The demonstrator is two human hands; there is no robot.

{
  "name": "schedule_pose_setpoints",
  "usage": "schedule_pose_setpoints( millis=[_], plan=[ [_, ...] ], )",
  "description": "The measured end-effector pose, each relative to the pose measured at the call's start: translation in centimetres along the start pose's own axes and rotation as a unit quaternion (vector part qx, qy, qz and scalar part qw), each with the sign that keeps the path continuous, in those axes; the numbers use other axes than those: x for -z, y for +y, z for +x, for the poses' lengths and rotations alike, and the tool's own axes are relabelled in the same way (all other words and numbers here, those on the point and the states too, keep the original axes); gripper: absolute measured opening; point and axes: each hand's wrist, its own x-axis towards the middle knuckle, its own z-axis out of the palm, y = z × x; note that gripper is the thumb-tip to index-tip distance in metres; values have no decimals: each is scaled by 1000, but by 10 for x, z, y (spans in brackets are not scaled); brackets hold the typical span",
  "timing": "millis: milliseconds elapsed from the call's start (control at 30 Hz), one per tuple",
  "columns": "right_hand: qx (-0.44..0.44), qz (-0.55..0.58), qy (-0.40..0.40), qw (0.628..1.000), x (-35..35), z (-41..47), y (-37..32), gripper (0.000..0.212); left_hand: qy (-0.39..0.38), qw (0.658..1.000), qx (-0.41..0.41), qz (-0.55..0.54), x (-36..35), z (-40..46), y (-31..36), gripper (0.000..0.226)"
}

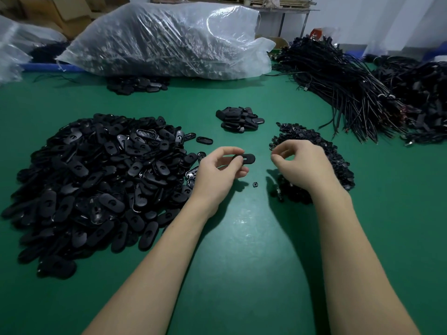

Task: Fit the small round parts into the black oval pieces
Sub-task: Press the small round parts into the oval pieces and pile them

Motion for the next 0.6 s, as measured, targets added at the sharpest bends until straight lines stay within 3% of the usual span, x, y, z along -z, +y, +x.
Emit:
schedule_pose_setpoints(
  millis=[133,300,467,600],
  plan=[
    [-83,-97,-53,990,15,-3,10,29,-6,999,18,-36,0,-1,1,15],
    [-119,-38,-22,992,13,-6,15,24,-12,999,21,-37,1,-2,3,16],
    [-107,-22,19,994,8,-6,16,17,-41,994,-25,96,-5,-7,-1,17],
    [-87,18,63,994,7,-4,17,18,-38,994,-23,103,-4,-7,-2,15]
  ],
)
